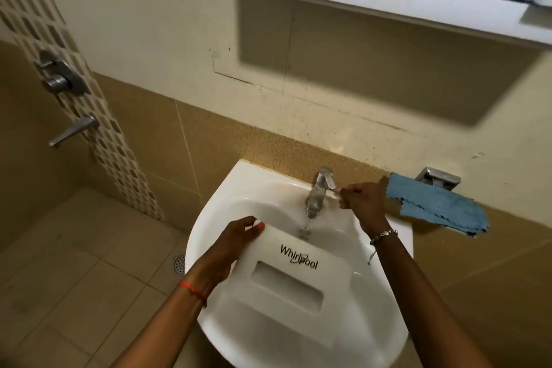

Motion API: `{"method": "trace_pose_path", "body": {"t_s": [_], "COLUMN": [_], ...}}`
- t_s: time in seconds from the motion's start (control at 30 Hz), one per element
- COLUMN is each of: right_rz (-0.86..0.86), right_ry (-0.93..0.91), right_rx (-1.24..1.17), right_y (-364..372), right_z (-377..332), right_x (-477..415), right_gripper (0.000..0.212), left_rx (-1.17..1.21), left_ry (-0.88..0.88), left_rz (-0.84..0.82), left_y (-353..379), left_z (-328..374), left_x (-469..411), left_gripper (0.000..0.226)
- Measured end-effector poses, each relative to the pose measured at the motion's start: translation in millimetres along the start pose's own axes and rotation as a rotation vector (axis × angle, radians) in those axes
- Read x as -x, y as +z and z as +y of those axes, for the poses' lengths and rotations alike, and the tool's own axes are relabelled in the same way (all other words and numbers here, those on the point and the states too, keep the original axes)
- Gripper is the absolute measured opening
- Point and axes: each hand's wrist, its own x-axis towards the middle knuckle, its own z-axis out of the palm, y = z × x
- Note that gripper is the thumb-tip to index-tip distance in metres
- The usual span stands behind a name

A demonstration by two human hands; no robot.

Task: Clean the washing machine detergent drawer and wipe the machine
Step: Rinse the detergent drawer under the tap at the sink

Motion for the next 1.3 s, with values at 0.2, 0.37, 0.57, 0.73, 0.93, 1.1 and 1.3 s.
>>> {"method": "trace_pose_path", "body": {"t_s": [0.2,0.37,0.57,0.73,0.93,1.1,1.3], "right_rz": [0.032,0.063,0.067,0.070,0.083,0.087,-0.052], "right_ry": [-0.022,0.036,0.105,0.229,0.344,0.397,0.448], "right_rx": [-0.184,-0.270,-0.322,-0.411,-0.532,-0.581,-0.617], "right_y": [14.1,24.1,25.3,26.3,41.8,45.5,42.3], "right_z": [5.6,7.0,2.4,-3.7,-13.4,-19.8,-14.8], "right_x": [-7.2,-15.1,-17.6,-16.3,-9.9,-8.4,-2.0], "right_gripper": [0.005,0.005,0.006,0.021,0.029,0.022,0.020], "left_rx": [-0.031,-0.088,-0.068,-0.011,0.014,0.047,0.060], "left_ry": [0.002,0.043,0.055,0.060,0.057,0.049,0.040], "left_rz": [0.030,-0.004,-0.041,-0.050,-0.068,-0.084,-0.072], "left_y": [-11.6,-18.3,-23.0,-25.2,-25.8,-27.1,-27.9], "left_z": [-23.0,-38.2,-45.4,-51.5,-52.5,-55.7,-59.4], "left_x": [15.9,25.8,26.7,20.3,17.8,16.1,17.3], "left_gripper": [0.018,0.018,0.019,0.019,0.017,0.014,0.020]}}
